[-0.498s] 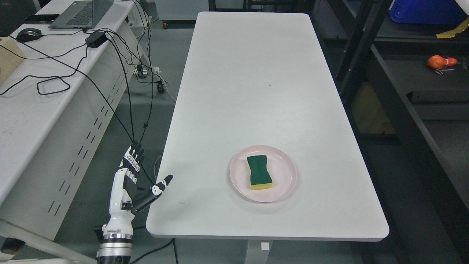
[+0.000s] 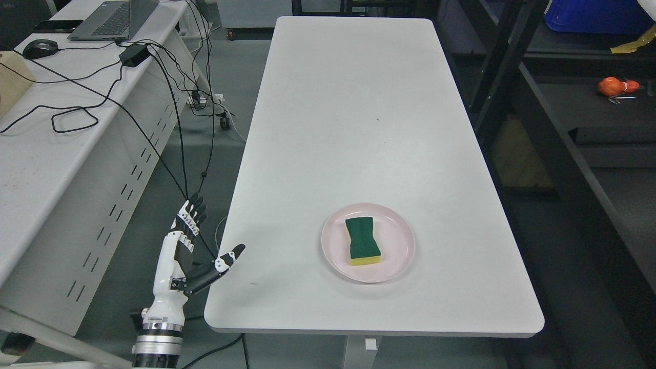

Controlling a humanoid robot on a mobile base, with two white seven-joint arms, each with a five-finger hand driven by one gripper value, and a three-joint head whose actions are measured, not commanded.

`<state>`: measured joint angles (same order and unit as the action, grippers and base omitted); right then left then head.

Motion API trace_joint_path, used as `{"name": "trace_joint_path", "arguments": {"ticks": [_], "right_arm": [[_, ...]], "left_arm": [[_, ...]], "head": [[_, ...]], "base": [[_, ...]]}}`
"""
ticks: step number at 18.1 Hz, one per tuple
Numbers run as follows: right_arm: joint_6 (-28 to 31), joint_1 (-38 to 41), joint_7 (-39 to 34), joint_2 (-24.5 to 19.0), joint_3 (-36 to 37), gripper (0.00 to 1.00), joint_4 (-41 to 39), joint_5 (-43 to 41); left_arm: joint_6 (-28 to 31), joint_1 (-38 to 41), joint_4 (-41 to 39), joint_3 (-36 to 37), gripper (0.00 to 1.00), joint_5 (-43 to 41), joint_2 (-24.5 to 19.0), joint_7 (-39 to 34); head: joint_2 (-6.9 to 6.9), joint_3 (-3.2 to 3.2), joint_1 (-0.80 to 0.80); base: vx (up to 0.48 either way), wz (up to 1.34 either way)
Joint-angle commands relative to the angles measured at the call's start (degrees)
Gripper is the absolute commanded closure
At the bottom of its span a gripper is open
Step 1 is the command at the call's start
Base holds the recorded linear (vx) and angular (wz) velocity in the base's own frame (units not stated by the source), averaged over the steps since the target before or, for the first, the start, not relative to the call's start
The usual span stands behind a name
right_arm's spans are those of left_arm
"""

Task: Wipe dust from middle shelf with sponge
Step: 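Raise the left hand from its low position beside the table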

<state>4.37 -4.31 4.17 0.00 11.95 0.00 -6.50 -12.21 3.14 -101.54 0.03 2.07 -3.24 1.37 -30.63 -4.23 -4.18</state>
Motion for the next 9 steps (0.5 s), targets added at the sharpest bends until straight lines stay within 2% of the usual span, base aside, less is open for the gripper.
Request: {"name": "trace_joint_path", "arguments": {"ticks": [1,5,8,9], "right_arm": [[0.0,0.0,0.0,1.0,0.0,0.00,-1.0,0.0],[0.0,0.0,0.0,1.0,0.0,0.00,-1.0,0.0],[0.0,0.0,0.0,1.0,-0.1,0.00,-1.0,0.0],[0.0,0.0,0.0,1.0,0.0,0.00,-1.0,0.0]], "left_arm": [[-2.6,-6.6,2.7,-0.8,0.02,-5.5,-14.6,5.3],[-10.7,-17.4,10.1,-1.0,0.03,-27.2,-25.6,8.9],[-17.1,-24.7,12.8,-0.3,0.04,-40.5,-30.8,15.4],[-19.7,-26.8,13.3,0.7,0.04,-45.4,-31.3,17.8]], "head": [[0.00,0.00,0.00],[0.00,0.00,0.00],[0.00,0.00,0.00],[0.00,0.00,0.00]], "base": [[0.000,0.00],[0.000,0.00],[0.000,0.00],[0.000,0.00]]}}
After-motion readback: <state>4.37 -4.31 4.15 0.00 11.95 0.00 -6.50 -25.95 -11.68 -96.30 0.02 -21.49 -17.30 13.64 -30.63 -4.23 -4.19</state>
